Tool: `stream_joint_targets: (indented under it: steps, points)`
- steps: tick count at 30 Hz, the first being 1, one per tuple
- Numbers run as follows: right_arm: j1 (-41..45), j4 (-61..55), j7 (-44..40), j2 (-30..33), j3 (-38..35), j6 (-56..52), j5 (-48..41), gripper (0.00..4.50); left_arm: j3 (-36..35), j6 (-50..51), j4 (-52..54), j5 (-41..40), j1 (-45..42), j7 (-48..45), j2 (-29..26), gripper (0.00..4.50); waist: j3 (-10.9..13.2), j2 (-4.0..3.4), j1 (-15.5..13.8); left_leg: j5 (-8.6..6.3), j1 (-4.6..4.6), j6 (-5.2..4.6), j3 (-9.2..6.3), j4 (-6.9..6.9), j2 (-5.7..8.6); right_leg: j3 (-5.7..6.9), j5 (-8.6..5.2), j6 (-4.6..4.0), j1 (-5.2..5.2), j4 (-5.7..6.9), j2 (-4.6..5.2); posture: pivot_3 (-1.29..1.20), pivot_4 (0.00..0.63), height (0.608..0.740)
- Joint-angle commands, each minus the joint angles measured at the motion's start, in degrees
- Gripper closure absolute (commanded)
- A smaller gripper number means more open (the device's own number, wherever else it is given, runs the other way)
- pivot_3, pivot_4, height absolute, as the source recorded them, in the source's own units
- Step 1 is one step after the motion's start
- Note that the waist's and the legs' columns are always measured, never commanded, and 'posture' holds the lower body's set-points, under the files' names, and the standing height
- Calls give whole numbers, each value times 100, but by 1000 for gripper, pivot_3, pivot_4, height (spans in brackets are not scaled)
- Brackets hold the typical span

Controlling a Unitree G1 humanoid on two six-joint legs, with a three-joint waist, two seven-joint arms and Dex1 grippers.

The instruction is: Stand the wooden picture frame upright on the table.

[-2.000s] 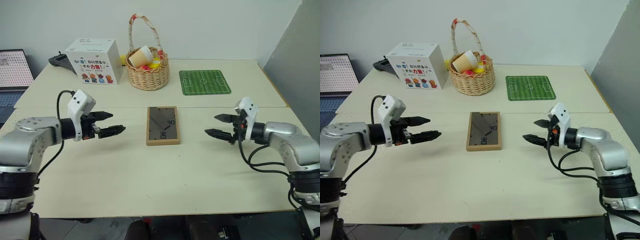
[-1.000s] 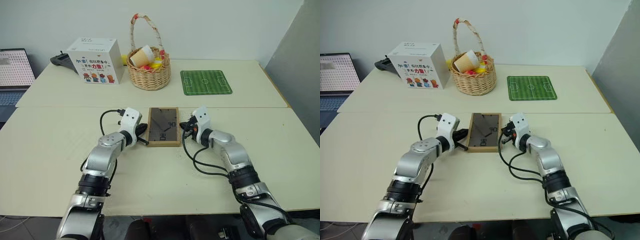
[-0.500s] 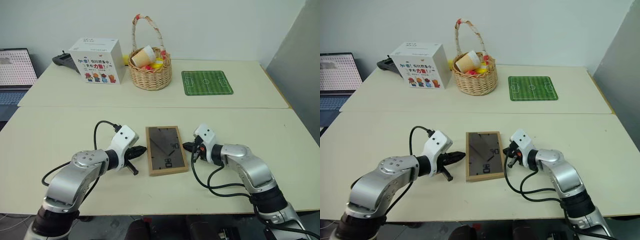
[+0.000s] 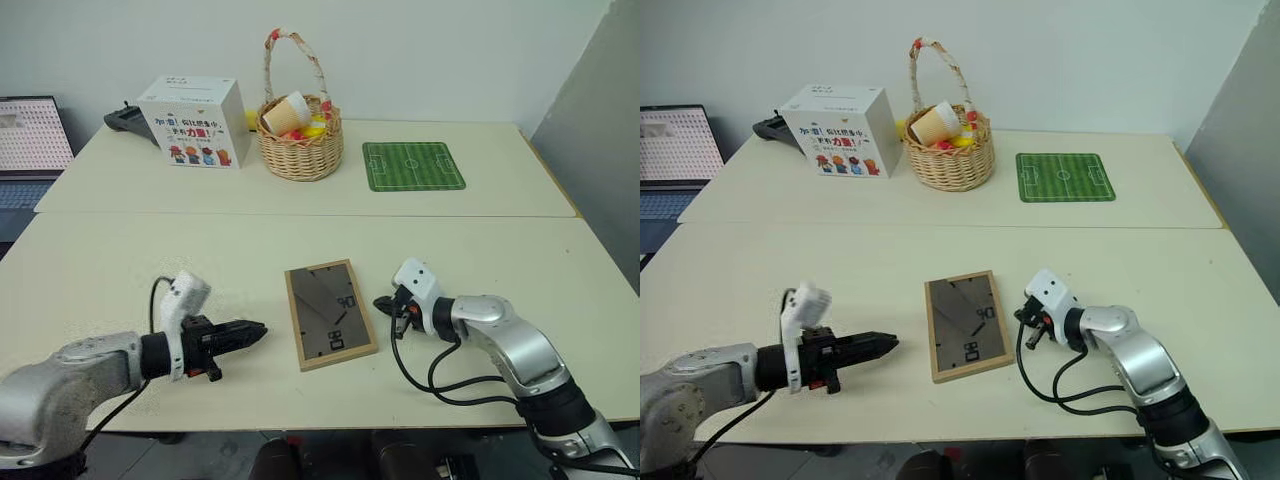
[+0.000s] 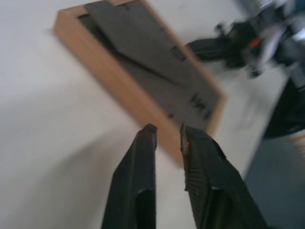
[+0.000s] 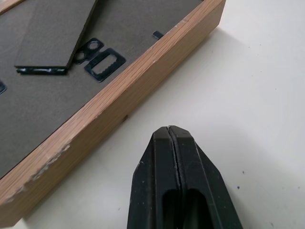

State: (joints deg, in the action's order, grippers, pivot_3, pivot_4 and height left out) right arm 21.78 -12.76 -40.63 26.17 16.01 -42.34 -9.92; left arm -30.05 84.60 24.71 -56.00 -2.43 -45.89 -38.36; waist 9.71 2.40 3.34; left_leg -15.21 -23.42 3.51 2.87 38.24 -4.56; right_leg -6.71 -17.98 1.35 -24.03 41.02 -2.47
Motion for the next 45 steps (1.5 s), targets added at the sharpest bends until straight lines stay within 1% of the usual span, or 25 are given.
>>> stream_joint_targets:
  steps: [1, 4, 8, 11, 14, 15, 20, 23, 28, 31, 33, 36, 37, 39, 43, 44, 45]
  points:
    - [63, -1, 54, -120, -39, 198, -27, 4500, -461, 777, -567, -469, 125, 447, -16, 2640, 0, 0, 24, 0, 4, 0, -1, -3, 0, -1, 0, 0, 0, 2, -1, 0, 150, 740]
    - [29, -54, 106, -209, -21, 145, -57, 4500, -462, 790, -1032, -1025, 35, 940, 54, 2017, 0, 0, 17, 0, 4, 0, -17, -3, -2, 4, 0, -2, 2, 2, 0, 0, 150, 740]
    - [-62, -222, 178, -297, 25, 10, -81, 4500, -274, 790, -1344, -1411, -142, 1605, 357, 1281, -2, -2, -7, 1, 4, 1, -23, -2, 1, 11, 0, -3, 7, 4, 14, 0, 150, 740]
    - [-88, -263, 247, -373, 109, -33, -59, 4500, -131, 790, -1480, -1543, -296, 2015, 687, 667, -2, -1, -10, 1, 3, 2, -23, -2, 4, 15, 0, -3, 10, 2, 23, 0, 150, 740]
    - [-4, -226, 313, -522, 200, -97, -64, 4500, 104, 790, -1587, -1475, -353, 2250, 988, 137, -4, -1, -2, 1, 4, 2, -28, -2, 3, 14, 0, -4, 11, 4, 21, 0, 150, 740]
    - [30, -187, 335, -607, 225, -116, -77, 4500, 185, 790, -1602, -1493, -388, 2331, 1123, 31, -7, -6, -6, 1, 6, 3, -30, -2, 4, 14, 0, -4, 13, 4, 21, 0, 150, 740]
    - [103, -137, 493, -1039, 293, -353, -186, 4500, 458, 789, -1479, -1590, -453, 2697, 1689, 31, -16, -15, -15, 1, 52, 2, -43, -8, 16, 13, -4, -8, 74, -15, 20, 0, 150, 740]
    - [98, -180, 617, -1277, 252, -499, -227, 4500, 583, 789, -1365, -1581, -344, 2768, 1808, 31, -22, -15, -51, 1, 51, 2, -51, -7, 25, 16, -6, -5, 80, -16, 24, 0, 150, 740]
    - [86, -123, 730, -1342, 175, -544, -179, 4500, 445, 649, -1300, -1603, -345, 3035, 1929, 31, -25, -17, -64, 1, 50, 2, -65, -7, 49, 20, -8, -1, 83, -17, 40, 0, 150, 740]
    - [54, -109, 746, -1309, 138, -546, -193, 4500, 261, 533, -1362, -1746, -396, 3110, 1860, 506, -25, -17, -62, 1, 49, 2, -82, -12, 69, 26, -12, 5, 84, -16, 53, 0, 150, 740]
    - [33, -81, 752, -1267, 125, -513, -169, 4500, 175, 479, -1377, -1844, -423, 3183, 1798, 979, -25, -17, -57, 1, 47, 2, -88, -12, 73, 29, -13, 5, 85, -16, 54, 0, 150, 740]
    - [85, 75, 798, -1171, -66, -402, -130, 4500, 15, 468, -1347, -2326, -500, 3407, 1631, 1606, -24, -16, -34, 1, 46, 2, -92, -12, 72, 33, -13, 5, 85, -15, 55, 0, 150, 740]
    - [116, 141, 808, -1136, -120, -359, -112, 4500, 3, 441, -1302, -2468, -491, 3468, 1568, 1872, -23, -15, -29, 1, 45, 2, -95, -12, 73, 34, -13, 5, 84, -15, 55, 0, 150, 740]
    - [173, 235, 814, -1091, -190, -299, -95, 4500, 15, 348, -1238, -2663, -447, 3592, 1483, 2268, -23, -15, -22, 1, 43, 2, -96, -12, 72, 36, -13, 5, 84, -15, 55, 0, 150, 740]
    - [411, 307, 633, -902, -388, -204, -202, 4500, 85, 54, -1108, -3336, -251, 3918, 1217, 2969, -20, -14, -16, 1, 43, 2, -98, -14, 74, 36, -14, 5, 83, -16, 57, 0, 150, 740]
    - [500, 263, 611, -940, -531, -289, -349, 4500, 114, -42, -1091, -3473, -207, 4008, 1151, 3162, -20, -14, -15, 1, 42, 2, -99, -14, 73, 38, -14, 5, 83, -16, 57, 0, 150, 740]
    - [628, 204, 583, -980, -708, -421, -534, 4500, 149, -153, -1057, -3590, -184, 4095, 1070, 3196, -18, -15, -13, 1, 41, 2, -99, -16, 73, 38, -15, 5, 83, -17, 58, 0, 150, 740]
